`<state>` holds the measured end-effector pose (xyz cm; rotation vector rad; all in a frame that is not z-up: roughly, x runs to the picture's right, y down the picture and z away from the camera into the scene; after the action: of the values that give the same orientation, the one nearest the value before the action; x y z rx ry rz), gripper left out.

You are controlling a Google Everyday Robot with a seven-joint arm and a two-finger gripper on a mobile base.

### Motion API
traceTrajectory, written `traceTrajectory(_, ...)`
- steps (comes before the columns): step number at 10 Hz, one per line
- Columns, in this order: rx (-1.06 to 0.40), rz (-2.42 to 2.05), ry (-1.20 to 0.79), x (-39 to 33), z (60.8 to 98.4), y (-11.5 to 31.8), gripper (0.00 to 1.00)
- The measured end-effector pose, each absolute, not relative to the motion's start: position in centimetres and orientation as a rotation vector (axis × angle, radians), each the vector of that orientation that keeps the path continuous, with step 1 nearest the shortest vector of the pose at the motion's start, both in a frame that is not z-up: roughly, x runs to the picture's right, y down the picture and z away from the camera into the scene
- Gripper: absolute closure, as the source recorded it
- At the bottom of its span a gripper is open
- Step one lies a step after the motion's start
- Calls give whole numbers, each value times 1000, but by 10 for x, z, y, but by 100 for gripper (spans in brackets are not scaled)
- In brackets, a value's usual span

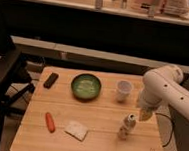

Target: Knock the bottle over

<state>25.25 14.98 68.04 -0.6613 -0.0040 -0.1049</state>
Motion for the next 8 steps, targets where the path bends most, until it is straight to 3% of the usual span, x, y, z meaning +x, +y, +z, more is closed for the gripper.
traceTrajectory(3,-678,-154,-11,215,677,160,98)
traceTrajectory(8,-699,-211,-9,205,668,176,100)
